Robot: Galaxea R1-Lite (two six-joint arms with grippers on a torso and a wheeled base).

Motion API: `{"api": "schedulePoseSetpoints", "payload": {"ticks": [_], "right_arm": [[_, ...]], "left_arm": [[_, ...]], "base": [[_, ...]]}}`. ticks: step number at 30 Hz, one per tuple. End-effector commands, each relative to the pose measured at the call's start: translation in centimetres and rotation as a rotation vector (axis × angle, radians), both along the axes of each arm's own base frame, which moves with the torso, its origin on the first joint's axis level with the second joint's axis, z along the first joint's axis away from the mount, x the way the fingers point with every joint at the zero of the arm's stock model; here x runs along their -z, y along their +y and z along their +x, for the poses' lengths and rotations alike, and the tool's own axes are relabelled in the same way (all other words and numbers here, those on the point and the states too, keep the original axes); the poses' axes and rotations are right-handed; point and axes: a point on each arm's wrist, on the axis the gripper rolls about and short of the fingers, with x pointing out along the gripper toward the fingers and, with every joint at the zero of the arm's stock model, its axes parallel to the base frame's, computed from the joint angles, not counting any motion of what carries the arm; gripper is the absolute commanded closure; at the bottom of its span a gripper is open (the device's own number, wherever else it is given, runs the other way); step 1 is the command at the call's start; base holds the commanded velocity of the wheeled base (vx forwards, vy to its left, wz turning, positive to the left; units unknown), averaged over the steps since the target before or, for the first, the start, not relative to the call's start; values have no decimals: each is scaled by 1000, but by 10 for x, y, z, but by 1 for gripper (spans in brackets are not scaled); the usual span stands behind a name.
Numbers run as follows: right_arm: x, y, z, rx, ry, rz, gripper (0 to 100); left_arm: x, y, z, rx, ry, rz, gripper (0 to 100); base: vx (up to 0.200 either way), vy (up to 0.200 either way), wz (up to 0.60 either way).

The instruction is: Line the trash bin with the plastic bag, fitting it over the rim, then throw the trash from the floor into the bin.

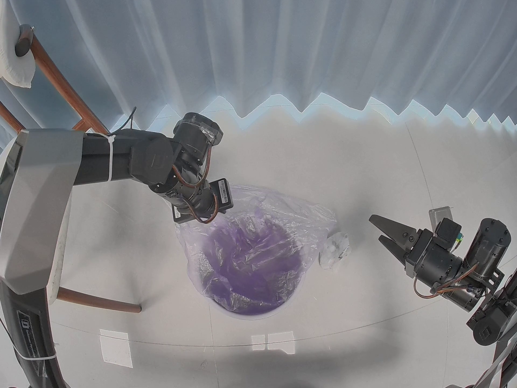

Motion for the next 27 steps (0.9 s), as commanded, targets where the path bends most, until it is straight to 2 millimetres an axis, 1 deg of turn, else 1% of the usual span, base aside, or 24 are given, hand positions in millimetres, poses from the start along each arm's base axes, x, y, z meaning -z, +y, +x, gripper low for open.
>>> {"api": "schedulePoseSetpoints", "payload": {"ticks": [1,3,5,8,10,14,15,16,18,19,20,21,22,25,26,27], "right_arm": [[-2,0,0,-1,-14,5,0],[-1,0,0,-1,-14,5,0],[-2,0,0,-1,-15,6,0],[-2,0,0,-1,-15,6,0],[-1,0,0,-1,-11,4,0],[0,0,0,-1,-8,1,0],[0,0,0,-1,-8,1,0],[2,0,0,-1,0,-1,0],[4,1,0,-3,11,-7,0],[4,1,0,-3,11,-7,0],[8,2,1,-4,23,-16,0],[9,2,2,-4,25,-17,0],[9,3,2,-6,28,-18,0],[8,5,-2,-23,27,-15,0],[8,6,-3,-26,27,-15,0],[8,11,-6,-50,33,-5,0]], "left_arm": [[6,11,4,-29,37,18,100],[7,14,3,-34,55,25,100],[6,20,-6,-33,92,34,100],[-1,29,-27,-27,122,42,100],[-3,38,-48,-21,141,57,100],[-14,52,-86,20,108,7,100],[-14,52,-86,20,108,7,100],[-18,57,-101,35,77,-20,100],[-15,63,-114,49,70,-15,100],[-15,63,-114,49,70,-15,100],[-1,71,-128,72,95,28,100],[2,72,-131,78,100,36,100],[7,78,-143,97,93,39,100],[11,85,-161,123,49,-3,100],[11,85,-162,126,46,-8,100],[10,86,-168,157,4,-61,100]], "base": [[0,0,0],[0,0,0],[0,0,0],[0,0,0],[0,0,0],[0,0,0],[0,0,0],[0,0,0],[0,0,0],[0,0,0],[0,0,0],[0,0,0],[0,0,0],[0,0,0],[0,0,0],[0,0,0]]}}
